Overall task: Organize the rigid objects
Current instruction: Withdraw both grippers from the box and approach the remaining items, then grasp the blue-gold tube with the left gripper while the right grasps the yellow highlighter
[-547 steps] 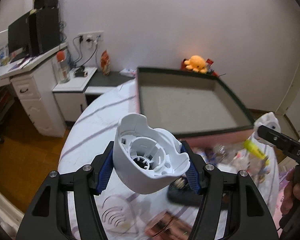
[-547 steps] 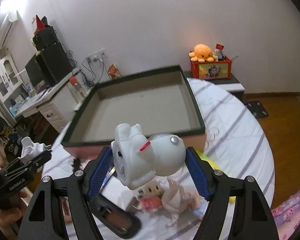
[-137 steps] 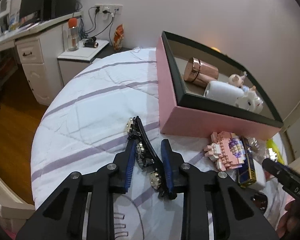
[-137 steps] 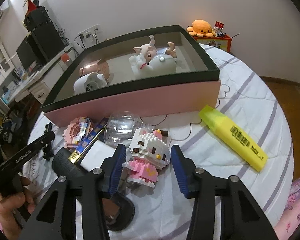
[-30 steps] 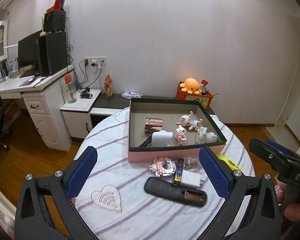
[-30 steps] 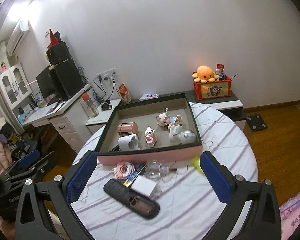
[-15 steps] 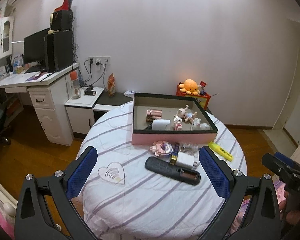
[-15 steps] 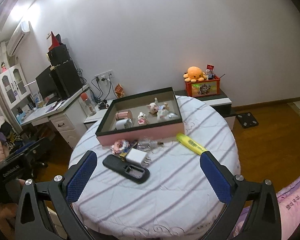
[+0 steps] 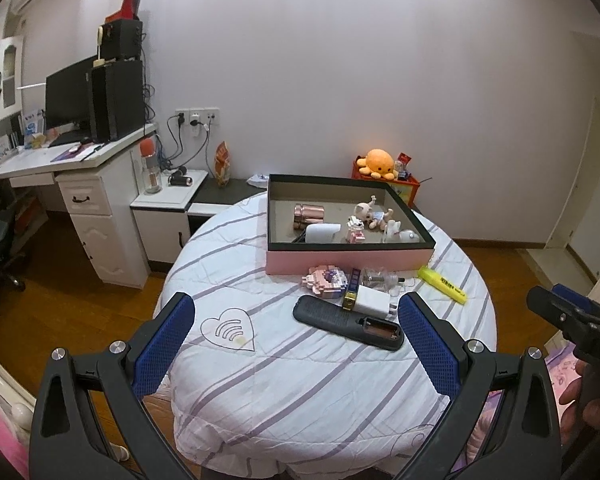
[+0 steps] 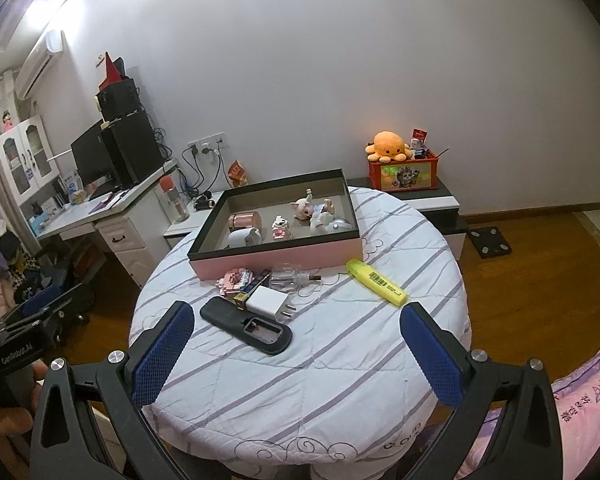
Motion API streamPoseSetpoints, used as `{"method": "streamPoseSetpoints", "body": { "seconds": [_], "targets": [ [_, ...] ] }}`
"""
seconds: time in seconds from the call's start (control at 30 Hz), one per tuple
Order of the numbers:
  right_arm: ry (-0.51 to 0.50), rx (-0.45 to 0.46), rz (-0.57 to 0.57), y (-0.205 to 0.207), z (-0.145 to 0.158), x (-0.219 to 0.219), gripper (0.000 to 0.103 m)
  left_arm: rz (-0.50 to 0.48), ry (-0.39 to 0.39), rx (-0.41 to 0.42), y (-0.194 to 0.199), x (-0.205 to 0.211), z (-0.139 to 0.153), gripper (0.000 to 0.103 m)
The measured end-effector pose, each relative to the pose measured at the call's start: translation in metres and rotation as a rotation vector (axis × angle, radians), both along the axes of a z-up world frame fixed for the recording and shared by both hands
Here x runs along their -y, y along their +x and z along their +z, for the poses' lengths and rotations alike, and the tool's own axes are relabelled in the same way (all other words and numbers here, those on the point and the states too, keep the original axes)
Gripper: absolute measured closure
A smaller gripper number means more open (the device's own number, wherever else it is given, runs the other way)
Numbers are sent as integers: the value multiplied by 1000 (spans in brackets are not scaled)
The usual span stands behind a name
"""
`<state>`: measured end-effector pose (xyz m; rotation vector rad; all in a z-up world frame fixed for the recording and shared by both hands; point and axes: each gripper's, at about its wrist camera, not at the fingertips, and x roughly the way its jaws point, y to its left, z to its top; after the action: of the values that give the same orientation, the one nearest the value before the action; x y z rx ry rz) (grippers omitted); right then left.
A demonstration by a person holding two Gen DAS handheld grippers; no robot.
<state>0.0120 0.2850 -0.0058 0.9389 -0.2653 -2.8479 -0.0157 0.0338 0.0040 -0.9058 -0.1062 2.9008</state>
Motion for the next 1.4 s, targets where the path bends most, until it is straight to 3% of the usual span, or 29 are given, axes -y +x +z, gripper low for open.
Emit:
{"method": "streamPoseSetpoints", "body": {
  "seconds": [0.3,0.43,0.6,0.9,0.97,1.1,1.17,1.3,1.4],
  "targets": [
    [23,95,-57,-29,-35,-23,0,-73,-40,61,-30,-24,-40,0],
    [47,143,-85,-48,-56,-36,0,-100,-46,122,-59,-43,-70,0],
    [70,204,-87,-78,-80,-48,0,-121,-47,147,-89,-64,-85,0],
    [107,240,-70,-121,-100,-57,0,-128,-47,212,-140,-97,-118,1],
    [116,249,-64,-130,-105,-59,0,-142,-41,225,-146,-99,-125,2],
    [129,265,-45,-144,-114,-63,0,-162,19,260,-156,-92,-136,19],
    [135,277,-37,-150,-119,-63,0,-154,44,269,-158,-86,-140,20],
    [127,291,-37,-158,-127,-66,0,-166,-6,257,-155,-91,-141,19],
    [124,299,-29,-163,-132,-66,0,-176,3,256,-153,-89,-140,21]
  ]
}}
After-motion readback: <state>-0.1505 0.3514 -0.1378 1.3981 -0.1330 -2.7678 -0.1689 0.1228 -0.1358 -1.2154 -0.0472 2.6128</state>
